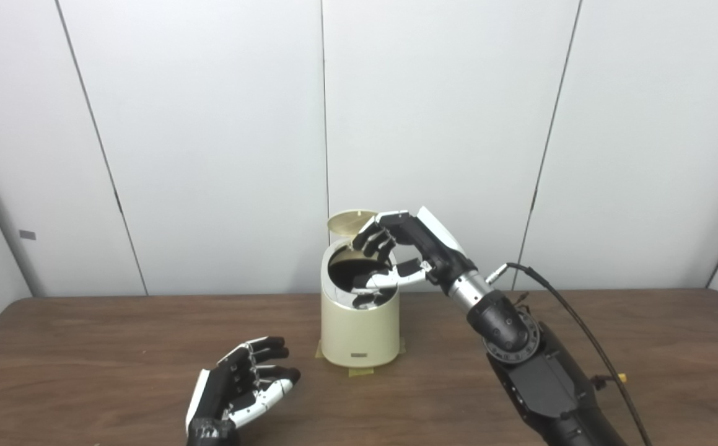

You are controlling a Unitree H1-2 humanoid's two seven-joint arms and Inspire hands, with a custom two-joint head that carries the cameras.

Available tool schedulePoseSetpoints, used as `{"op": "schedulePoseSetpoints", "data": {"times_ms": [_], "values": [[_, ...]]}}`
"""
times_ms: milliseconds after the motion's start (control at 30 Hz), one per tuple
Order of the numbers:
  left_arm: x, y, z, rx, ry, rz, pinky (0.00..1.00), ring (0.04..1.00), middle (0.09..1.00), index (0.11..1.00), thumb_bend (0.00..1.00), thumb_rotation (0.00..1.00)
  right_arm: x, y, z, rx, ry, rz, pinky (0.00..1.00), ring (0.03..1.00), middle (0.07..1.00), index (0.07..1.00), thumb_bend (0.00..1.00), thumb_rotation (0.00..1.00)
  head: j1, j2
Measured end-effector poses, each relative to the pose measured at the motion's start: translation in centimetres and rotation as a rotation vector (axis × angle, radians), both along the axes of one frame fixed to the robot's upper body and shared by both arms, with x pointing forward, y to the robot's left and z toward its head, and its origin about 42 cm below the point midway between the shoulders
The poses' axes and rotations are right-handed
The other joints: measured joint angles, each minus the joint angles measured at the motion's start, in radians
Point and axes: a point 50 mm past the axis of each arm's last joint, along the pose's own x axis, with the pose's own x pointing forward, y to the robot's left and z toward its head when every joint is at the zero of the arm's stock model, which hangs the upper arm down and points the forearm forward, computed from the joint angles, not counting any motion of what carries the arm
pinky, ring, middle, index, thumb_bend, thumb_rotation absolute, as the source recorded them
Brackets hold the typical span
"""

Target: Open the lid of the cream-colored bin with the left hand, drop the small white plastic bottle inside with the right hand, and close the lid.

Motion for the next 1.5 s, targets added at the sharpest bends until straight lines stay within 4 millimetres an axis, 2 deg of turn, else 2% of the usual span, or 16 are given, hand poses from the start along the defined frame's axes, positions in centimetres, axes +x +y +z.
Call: {"op": "schedulePoseSetpoints", "data": {"times_ms": [267, 333, 400, 533, 567, 600, 667, 767, 867, 933, 967, 1067, 1167, 1300, 1400, 1500], "values": [[0.0, 0.1, 0.0, 0.004, -0.001, -0.001, 0.48, 0.572, 0.665, 0.666, 0.62, 0.00, -3.5, -1.6, 1.7, 0.179, -0.137, 0.017, 0.30, 0.407, 0.557, 0.492, 0.52, 0.13, 0.005, -0.002], [0.0, 0.2, 0.0, 0.003, -0.002, -0.004, 0.48, 0.574, 0.665, 0.666, 0.62, 0.00, -4.7, -2.8, 1.2, 0.238, -0.159, -0.003, 0.28, 0.381, 0.485, 0.511, 0.52, 0.03, 0.005, -0.003], [0.0, 0.4, 0.0, 0.006, -0.002, -0.004, 0.48, 0.569, 0.662, 0.662, 0.62, 0.00, -6.0, -4.3, -0.4, 0.312, -0.140, -0.035, 0.29, 0.400, 0.474, 0.514, 0.53, 0.01, 0.005, -0.005], [0.0, 0.8, 0.1, 0.025, -0.011, -0.003, 0.45, 0.556, 0.654, 0.660, 0.63, 0.00, -8.6, -8.0, -5.6, 0.424, -0.015, -0.148, 0.36, 0.458, 0.484, 0.513, 0.53, 0.01, 0.008, -0.008], [0.0, 0.9, 0.1, 0.034, -0.016, -0.002, 0.45, 0.557, 0.653, 0.662, 0.63, 0.00, -9.3, -8.7, -6.9, 0.440, 0.016, -0.179, 0.37, 0.472, 0.563, 0.506, 0.52, 0.08, 0.009, -0.008], [0.0, 1.0, 0.2, 0.043, -0.024, -0.002, 0.45, 0.563, 0.653, 0.664, 0.64, 0.00, -10.0, -9.4, -8.1, 0.458, 0.053, -0.206, 0.40, 0.499, 0.633, 0.623, 0.65, 0.13, 0.011, -0.009], [0.0, 1.2, 0.3, 0.060, -0.038, -0.001, 0.46, 0.573, 0.652, 0.666, 0.66, 0.05, -11.1, -10.2, -10.2, 0.499, 0.128, -0.238, 0.48, 0.560, 0.728, 0.750, 0.76, 0.21, 0.012, -0.009], [0.0, 1.3, 0.4, 0.072, -0.045, -0.005, 0.48, 0.599, 0.661, 0.676, 0.68, 0.11, -11.8, -10.8, -12.5, 0.547, 0.208, -0.240, 0.61, 0.692, 0.816, 0.821, 0.85, 0.32, 0.020, -0.011], [0.0, 1.1, 0.4, 0.069, -0.051, -0.021, 0.53, 0.662, 0.712, 0.709, 0.69, 0.15, -12.3, -11.1, -13.9, 0.563, 0.265, -0.226, 0.62, 0.758, 0.860, 0.857, 0.90, 0.37, 0.032, -0.011], [0.0, 1.1, 0.6, 0.079, -0.083, -0.030, 0.61, 0.724, 0.758, 0.762, 0.71, 0.18, -12.6, -11.0, -14.2, 0.570, 0.279, -0.204, 0.62, 0.781, 0.881, 0.867, 0.91, 0.37, 0.037, -0.012], [0.0, 1.2, 0.8, 0.090, -0.097, -0.035, 0.67, 0.769, 0.795, 0.803, 0.75, 0.22, -12.6, -11.0, -14.1, 0.579, 0.282, -0.190, 0.63, 0.788, 0.888, 0.869, 0.90, 0.36, 0.043, -0.015], [0.4, 1.3, 1.3, 0.144, -0.123, -0.048, 0.73, 0.856, 0.881, 0.881, 0.82, 0.28, -12.7, -11.0, -14.3, 0.596, 0.293, -0.165, 0.64, 0.790, 0.887, 0.862, 0.90, 0.35, 0.048, -0.018], [1.8, 1.5, 3.0, 0.208, -0.167, -0.070, 0.77, 0.908, 0.939, 0.937, 0.87, 0.30, -12.8, -11.1, -14.3, 0.615, 0.295, -0.157, 0.64, 0.789, 0.886, 0.858, 0.89, 0.34, 0.057, -0.021], [4.9, 1.4, 7.3, 0.293, -0.258, -0.096, 0.79, 0.944, 0.968, 0.973, 0.91, 0.30, -12.8, -10.9, -14.3, 0.604, 0.292, -0.164, 0.63, 0.780, 0.862, 0.840, 0.92, 0.39, 0.057, -0.021], [7.0, 0.3, 10.9, 0.311, -0.324, -0.120, 0.82, 0.965, 0.986, 0.985, 0.91, 0.28, -12.8, -10.5, -14.3, 0.578, 0.286, -0.177, 0.61, 0.768, 0.854, 0.833, 0.93, 0.40, 0.054, -0.023], [8.4, -1.0, 13.0, 0.326, -0.364, -0.154, 0.86, 0.991, 0.998, 0.998, 0.91, 0.26, -13.0, -9.9, -14.2, 0.578, 0.281, -0.178, 0.62, 0.766, 0.852, 0.832, 0.93, 0.40, 0.051, -0.023]]}}
